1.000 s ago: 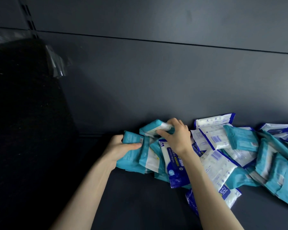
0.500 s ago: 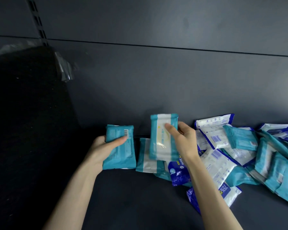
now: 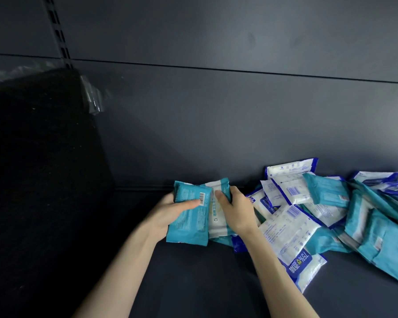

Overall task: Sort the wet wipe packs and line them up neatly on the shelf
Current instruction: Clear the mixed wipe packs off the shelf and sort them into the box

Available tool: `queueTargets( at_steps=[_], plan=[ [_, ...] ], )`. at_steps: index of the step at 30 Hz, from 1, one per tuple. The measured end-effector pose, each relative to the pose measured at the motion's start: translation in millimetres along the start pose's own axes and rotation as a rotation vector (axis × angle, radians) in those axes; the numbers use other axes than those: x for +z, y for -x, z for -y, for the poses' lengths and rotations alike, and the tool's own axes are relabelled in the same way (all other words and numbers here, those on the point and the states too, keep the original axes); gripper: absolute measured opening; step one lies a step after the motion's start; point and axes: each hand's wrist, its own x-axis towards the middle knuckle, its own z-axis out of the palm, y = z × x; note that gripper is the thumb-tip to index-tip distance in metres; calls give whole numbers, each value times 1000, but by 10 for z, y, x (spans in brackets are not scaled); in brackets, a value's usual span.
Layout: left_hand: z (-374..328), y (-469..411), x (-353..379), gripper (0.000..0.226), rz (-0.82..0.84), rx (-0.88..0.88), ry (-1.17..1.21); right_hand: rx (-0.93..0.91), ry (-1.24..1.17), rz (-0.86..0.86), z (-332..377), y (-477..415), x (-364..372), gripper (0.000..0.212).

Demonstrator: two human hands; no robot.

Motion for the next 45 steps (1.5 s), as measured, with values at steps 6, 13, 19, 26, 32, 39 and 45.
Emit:
queueTargets(
  at_steps=[6,13,19,26,32,39,45],
  plan=[
    [-11,120,-100,29,-105,165,107,-63,34,-17,-3,24,-3,33],
    [-79,488,-253,26,-157,267,216,24,-550,138,392,213,-61,28],
    [0,807,30,30,-30,262,280,23,-734,37,393,628,-264,15],
    [337,1123,954,35,117,233,159,62,-651,-385,-180,1585,-922,29],
    [990,1644,1924,39,370,192,-1,194,-692,-745,-947,2939,-1675,21],
    [2320,2679,3119,42,677,-145,-185,455,-605,-945,-1936,4925,-2121,18],
    [3176,3310,3974,29,856,-377,-383,718,-618,-1172,-2435,6209,-2334,5]
  ],
)
